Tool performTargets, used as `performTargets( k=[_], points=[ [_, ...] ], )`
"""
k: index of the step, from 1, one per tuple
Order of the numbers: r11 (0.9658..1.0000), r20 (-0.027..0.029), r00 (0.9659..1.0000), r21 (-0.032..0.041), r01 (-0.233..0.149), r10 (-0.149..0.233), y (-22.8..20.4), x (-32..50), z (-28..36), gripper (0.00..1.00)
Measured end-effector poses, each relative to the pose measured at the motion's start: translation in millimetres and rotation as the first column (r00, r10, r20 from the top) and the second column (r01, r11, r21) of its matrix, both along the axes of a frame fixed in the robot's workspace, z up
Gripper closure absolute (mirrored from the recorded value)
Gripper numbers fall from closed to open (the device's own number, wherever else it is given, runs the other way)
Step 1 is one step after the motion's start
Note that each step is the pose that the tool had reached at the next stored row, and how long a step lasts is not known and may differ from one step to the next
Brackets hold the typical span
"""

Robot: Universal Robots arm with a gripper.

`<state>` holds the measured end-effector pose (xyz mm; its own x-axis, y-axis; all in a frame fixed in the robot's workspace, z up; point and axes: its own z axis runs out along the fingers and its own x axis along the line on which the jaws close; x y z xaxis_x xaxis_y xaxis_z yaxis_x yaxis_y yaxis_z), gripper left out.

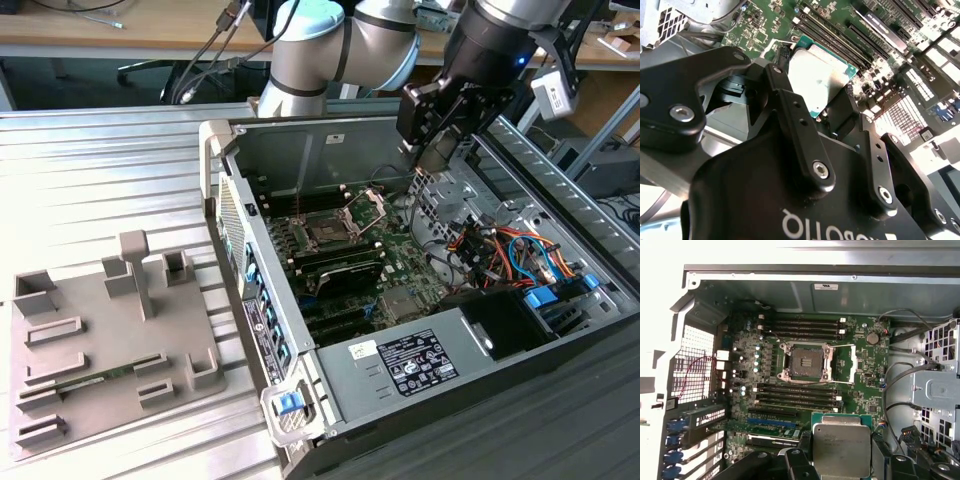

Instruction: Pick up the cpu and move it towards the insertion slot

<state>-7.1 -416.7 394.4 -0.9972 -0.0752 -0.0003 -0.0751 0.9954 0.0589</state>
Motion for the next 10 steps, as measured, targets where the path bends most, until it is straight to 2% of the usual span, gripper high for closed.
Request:
performTargets(
  k=[10],
  points=[
    [1.0, 0.0, 1.0, 0.0, 0.0, 0.0, 0.0, 1.2, -2.6, 0.45]
  ],
)
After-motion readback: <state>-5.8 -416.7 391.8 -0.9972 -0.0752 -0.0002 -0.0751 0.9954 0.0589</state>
